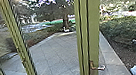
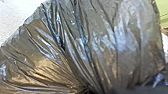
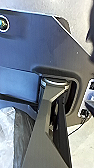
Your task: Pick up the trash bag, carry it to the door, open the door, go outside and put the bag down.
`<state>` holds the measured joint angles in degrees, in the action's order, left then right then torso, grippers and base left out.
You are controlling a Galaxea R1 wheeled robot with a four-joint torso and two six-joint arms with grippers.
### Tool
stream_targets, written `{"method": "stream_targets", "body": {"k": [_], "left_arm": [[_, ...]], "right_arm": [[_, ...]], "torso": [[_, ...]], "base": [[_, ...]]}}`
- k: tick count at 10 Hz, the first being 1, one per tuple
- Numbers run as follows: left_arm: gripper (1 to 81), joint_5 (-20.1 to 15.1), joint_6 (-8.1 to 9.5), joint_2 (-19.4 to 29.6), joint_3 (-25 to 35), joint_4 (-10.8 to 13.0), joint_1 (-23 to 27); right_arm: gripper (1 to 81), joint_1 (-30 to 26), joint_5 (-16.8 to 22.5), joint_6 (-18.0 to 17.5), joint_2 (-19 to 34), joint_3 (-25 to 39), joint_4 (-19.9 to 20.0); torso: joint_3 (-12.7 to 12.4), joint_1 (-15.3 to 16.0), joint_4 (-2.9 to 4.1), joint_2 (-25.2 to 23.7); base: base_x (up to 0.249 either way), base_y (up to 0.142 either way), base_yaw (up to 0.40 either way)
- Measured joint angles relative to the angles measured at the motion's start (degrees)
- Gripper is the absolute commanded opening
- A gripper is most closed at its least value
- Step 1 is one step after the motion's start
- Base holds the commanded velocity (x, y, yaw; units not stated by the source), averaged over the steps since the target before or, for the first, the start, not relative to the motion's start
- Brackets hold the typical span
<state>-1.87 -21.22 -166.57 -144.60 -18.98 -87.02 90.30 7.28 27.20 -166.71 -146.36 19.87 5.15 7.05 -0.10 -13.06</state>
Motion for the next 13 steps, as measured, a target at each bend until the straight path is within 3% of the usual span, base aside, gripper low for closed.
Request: {"method": "stream_targets", "body": {"k": [8,13], "left_arm": [[1.0,-1.55,0.17,-0.13,-1.04,-0.09,0.06],[1.0,-1.74,0.22,4.30,6.33,-0.09,0.13]], "right_arm": [[81.1,-0.11,-0.01,0.00,1.30,1.54,0.35],[81.1,-0.13,-0.59,-0.02,9.81,17.64,0.38]], "torso": [[0.00,-0.02,0.00,0.00],[0.00,-0.02,0.00,0.00]], "base": [[0.000,0.000,0.000],[0.000,0.000,0.000]]}}
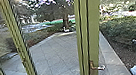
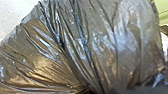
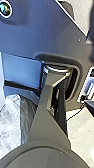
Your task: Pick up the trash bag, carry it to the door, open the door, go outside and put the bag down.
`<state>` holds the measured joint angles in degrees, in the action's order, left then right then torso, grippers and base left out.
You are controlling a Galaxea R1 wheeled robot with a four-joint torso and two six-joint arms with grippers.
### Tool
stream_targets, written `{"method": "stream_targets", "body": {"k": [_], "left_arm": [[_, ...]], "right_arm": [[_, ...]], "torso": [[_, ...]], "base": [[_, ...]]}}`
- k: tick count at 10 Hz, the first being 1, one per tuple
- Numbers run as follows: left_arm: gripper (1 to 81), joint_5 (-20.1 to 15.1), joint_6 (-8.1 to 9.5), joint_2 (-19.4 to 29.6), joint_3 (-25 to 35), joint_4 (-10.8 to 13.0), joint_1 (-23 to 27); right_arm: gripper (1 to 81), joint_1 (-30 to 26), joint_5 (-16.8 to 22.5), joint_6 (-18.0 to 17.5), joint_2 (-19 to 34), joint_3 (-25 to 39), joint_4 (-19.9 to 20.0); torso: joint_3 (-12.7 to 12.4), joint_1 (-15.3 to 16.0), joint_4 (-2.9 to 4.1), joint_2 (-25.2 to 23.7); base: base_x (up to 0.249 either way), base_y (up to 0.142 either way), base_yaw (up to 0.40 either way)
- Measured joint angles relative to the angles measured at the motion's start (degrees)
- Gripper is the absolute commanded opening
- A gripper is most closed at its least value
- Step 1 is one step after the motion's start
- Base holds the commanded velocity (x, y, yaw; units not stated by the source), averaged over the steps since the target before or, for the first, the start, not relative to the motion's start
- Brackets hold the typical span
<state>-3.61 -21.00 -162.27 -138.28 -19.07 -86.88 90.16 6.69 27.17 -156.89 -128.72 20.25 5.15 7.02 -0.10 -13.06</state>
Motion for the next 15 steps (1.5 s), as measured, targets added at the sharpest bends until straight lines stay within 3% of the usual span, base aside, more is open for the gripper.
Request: {"method": "stream_targets", "body": {"k": [4,6,7,10,15], "left_arm": [[1.0,0.04,0.00,-0.60,-0.10,0.00,0.00],[1.0,0.04,0.00,-0.79,-0.26,0.00,0.00],[1.0,0.04,0.00,-1.05,-0.43,0.00,0.00],[1.0,0.06,0.00,-1.60,-0.98,0.00,0.00],[1.0,0.04,0.00,-3.15,-3.32,0.00,0.00]], "right_arm": [[81.1,0.24,-1.99,-0.20,11.54,10.69,0.01],[81.1,0.50,-2.89,-1.73,14.38,14.88,-0.24],[81.1,0.49,-3.04,-4.50,15.38,17.15,-1.54],[81.1,0.49,-5.38,-18.77,21.86,23.38,-14.02],[81.1,-1.49,-9.30,-22.44,34.23,41.66,-18.82]], "torso": [[0.00,0.00,0.00,0.00],[0.00,0.00,0.00,0.00],[0.00,0.00,0.00,0.00],[0.00,0.00,0.00,0.00],[0.00,0.00,0.00,0.00]], "base": [[0.000,0.000,0.000],[0.000,0.000,0.000],[0.000,0.000,0.000],[0.000,0.000,0.000],[0.000,0.000,0.000]]}}
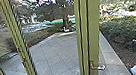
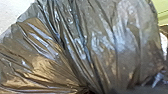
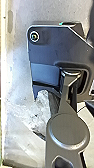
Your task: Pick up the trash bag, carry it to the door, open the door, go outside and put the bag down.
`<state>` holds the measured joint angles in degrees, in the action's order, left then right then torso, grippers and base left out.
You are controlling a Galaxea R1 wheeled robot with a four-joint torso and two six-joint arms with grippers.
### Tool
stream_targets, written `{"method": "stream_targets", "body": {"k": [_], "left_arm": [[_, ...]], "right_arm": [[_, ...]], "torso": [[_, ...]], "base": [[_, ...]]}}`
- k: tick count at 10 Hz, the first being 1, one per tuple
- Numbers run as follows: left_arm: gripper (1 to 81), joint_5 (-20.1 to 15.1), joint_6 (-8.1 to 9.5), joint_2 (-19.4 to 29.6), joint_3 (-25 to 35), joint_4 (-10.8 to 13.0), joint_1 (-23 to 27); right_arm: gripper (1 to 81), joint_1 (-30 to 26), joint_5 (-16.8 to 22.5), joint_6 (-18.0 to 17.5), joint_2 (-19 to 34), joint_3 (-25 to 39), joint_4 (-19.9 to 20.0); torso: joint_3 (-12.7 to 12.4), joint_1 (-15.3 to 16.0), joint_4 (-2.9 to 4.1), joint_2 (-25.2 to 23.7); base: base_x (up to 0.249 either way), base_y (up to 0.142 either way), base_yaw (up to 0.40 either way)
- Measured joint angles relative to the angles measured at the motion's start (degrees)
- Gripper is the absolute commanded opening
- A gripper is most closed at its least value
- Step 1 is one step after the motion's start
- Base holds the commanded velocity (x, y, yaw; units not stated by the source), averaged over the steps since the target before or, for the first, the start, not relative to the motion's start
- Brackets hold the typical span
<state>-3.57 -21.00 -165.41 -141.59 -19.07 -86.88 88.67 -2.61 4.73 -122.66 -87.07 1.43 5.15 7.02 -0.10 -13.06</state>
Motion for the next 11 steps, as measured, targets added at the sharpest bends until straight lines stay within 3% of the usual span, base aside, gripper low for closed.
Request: {"method": "stream_targets", "body": {"k": [6,9,11], "left_arm": [[1.0,0.00,0.00,-0.55,-0.38,0.00,0.00],[1.0,-0.01,0.01,-0.62,-0.48,0.00,-0.02],[1.0,0.05,0.00,-0.62,-0.52,0.00,-0.18]], "right_arm": [[81.1,-4.33,-0.59,-1.21,15.88,18.05,-0.52],[81.1,-8.50,-0.13,-1.23,20.89,24.99,-0.02],[81.1,-12.30,2.28,-1.35,23.52,27.70,1.73]], "torso": [[0.00,0.00,0.00,0.00],[0.00,0.02,0.00,0.00],[0.00,0.02,0.00,0.00]], "base": [[0.000,0.000,0.000],[0.000,0.000,0.000],[0.000,0.000,0.000]]}}
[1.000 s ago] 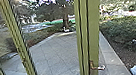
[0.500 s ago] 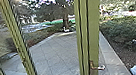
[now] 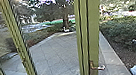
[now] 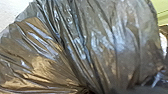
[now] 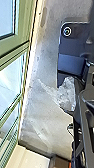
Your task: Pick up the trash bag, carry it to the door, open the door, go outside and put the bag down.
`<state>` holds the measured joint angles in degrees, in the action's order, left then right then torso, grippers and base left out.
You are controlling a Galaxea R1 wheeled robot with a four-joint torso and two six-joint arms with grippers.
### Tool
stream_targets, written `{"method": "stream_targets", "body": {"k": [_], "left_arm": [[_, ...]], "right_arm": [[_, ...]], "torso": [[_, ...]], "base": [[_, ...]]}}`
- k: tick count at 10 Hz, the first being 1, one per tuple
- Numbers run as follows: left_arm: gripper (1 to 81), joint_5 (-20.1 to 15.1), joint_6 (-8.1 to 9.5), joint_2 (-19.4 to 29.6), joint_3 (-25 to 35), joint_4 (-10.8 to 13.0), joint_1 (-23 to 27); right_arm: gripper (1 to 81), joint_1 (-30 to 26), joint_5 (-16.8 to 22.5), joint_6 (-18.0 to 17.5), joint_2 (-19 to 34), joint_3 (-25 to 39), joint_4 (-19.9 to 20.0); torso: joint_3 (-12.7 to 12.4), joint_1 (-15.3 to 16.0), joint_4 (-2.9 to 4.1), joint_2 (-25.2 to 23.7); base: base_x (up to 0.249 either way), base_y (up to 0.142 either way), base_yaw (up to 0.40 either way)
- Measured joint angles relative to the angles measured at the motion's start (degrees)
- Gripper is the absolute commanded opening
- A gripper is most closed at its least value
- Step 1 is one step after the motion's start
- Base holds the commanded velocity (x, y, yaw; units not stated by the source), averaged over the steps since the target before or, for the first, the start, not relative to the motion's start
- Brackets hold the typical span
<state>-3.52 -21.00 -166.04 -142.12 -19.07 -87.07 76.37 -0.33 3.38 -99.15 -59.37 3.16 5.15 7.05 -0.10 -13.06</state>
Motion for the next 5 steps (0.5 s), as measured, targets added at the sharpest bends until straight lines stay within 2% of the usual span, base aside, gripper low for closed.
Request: {"method": "stream_targets", "body": {"k": [5], "left_arm": [[1.0,0.09,0.00,-0.12,-0.05,0.00,-0.17]], "right_arm": [[81.1,-9.84,6.85,-0.05,4.33,4.39,5.46]], "torso": [[0.00,0.00,0.00,0.00]], "base": [[0.000,0.000,0.000]]}}
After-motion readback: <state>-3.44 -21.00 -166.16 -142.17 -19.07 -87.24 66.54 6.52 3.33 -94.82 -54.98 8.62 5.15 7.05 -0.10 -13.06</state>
